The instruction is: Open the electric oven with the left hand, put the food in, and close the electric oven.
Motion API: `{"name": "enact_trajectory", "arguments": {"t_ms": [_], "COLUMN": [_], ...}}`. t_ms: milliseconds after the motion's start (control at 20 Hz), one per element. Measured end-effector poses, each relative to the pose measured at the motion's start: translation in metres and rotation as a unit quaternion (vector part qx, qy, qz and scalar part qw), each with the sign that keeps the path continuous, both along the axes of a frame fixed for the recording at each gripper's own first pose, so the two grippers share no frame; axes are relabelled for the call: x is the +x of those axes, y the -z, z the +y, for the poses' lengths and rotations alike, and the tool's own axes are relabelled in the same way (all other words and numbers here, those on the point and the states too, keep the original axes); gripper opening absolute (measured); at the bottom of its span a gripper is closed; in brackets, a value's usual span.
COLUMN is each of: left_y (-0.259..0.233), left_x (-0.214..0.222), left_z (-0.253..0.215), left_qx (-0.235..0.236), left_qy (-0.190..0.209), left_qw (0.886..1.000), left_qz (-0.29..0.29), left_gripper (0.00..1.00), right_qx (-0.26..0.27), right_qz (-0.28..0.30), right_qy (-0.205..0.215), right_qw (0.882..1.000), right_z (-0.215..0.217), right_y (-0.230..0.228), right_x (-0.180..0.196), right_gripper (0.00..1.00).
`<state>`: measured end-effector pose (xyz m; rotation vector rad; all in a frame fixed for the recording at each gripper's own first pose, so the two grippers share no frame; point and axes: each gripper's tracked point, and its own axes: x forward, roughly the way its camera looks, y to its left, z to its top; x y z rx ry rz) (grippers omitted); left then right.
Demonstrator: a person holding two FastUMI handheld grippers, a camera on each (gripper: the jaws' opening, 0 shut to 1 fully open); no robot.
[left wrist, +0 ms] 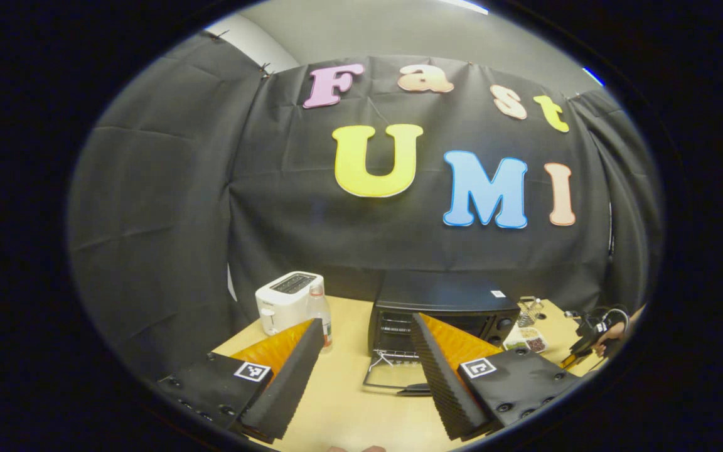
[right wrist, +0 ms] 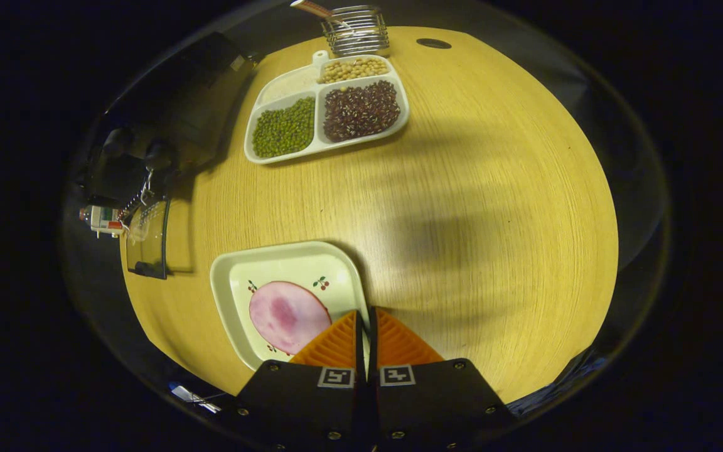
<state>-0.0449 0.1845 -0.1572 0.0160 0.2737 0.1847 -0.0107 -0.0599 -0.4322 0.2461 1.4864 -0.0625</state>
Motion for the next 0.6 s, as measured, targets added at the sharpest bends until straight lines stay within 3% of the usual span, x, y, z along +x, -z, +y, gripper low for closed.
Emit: {"name": "enact_trajectory", "arguments": {"t_ms": [200,350,400,600], "left_y": [-0.004,-0.005,-0.004,-0.001], "left_x": [0.005,0.011,0.011,0.019], "left_z": [-0.001,-0.004,-0.004,-0.012], "left_qx": [0.007,0.009,0.009,0.004], "left_qy": [0.008,0.009,0.009,0.014], "left_qw": [1.000,1.000,1.000,1.000], "left_qz": [-0.001,0.001,0.001,0.006], "left_gripper": [0.98,0.94,0.98,0.94], "right_qx": [0.046,0.131,0.149,0.204], "right_qz": [-0.011,-0.033,-0.039,-0.065], "right_qy": [0.037,0.092,0.103,0.137], "right_qw": [0.998,0.987,0.983,0.967], "right_z": [0.005,0.018,0.019,0.027], "right_y": [-0.002,-0.010,-0.014,-0.023], "right_x": [-0.008,-0.006,-0.007,-0.011], "right_gripper": [0.00,0.00,0.00,0.01]}}
